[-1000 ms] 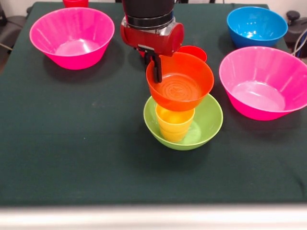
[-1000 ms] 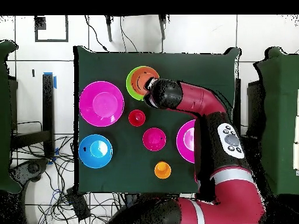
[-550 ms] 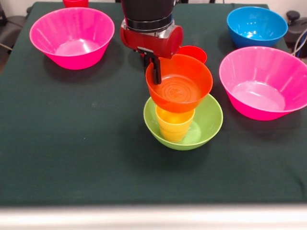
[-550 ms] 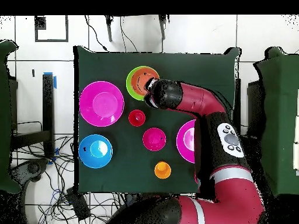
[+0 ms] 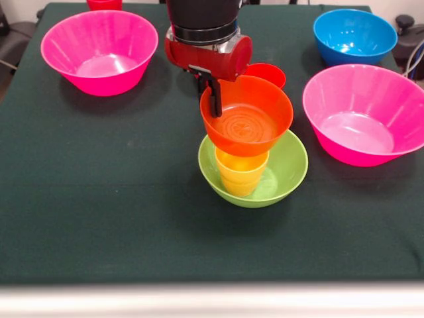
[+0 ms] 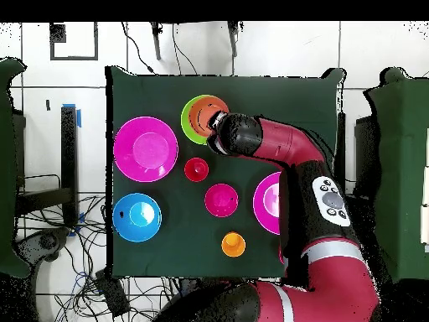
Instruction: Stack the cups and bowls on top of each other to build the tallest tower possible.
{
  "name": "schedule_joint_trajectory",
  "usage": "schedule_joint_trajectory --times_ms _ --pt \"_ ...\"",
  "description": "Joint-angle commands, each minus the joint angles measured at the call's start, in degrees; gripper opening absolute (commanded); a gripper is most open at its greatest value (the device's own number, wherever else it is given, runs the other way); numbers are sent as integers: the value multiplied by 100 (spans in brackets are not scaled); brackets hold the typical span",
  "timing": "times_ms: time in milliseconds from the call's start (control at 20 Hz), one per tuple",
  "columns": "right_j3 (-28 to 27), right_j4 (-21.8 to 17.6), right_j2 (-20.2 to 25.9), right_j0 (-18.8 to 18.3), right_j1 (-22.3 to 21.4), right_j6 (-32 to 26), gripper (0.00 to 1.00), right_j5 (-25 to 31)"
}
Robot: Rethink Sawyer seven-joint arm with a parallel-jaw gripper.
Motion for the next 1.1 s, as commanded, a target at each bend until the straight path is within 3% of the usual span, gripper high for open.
schedule_joint_trajectory --times_ms 50,750,1100 --pt "-394 -254 179 41 165 -188 0 119" --pt "-559 -310 165 20 338 -202 0 20" --pt "-333 -246 264 -23 254 -190 0 -6"
